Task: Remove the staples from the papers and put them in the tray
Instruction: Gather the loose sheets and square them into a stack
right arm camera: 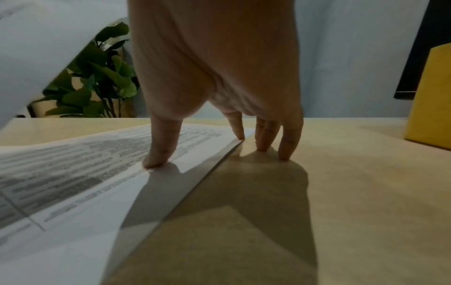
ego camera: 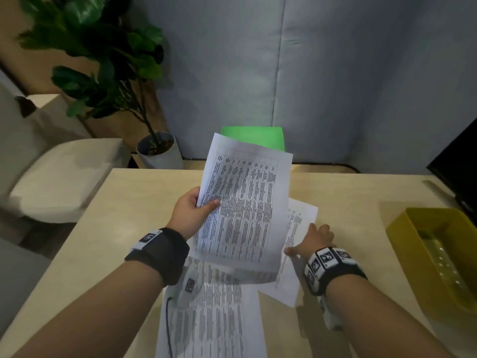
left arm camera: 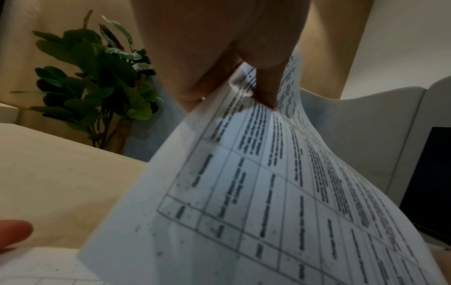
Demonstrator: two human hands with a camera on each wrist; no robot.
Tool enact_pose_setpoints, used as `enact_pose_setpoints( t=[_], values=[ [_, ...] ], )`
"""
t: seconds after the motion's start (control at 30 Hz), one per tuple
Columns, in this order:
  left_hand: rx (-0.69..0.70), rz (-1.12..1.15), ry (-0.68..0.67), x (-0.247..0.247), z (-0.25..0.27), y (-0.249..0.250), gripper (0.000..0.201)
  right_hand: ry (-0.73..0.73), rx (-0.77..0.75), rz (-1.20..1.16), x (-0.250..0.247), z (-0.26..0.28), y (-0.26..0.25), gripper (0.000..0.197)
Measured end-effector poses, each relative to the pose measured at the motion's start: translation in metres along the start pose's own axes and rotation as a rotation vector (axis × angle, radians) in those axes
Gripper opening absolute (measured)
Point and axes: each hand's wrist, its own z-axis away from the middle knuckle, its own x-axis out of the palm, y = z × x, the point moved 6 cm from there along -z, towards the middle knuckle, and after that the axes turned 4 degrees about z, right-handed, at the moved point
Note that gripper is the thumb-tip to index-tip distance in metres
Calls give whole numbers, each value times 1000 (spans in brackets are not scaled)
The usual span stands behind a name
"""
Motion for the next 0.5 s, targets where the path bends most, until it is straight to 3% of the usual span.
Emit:
enact_pose_setpoints(
  t=[0.33,0.5],
  values=[
    [-2,-8,-30,9,-9,-9,29,68,-45,-206,-2,11,2,67],
    [-6,-2,-30,13,-7,-9,27,64,29,-545,-2,13,12,95]
  ],
)
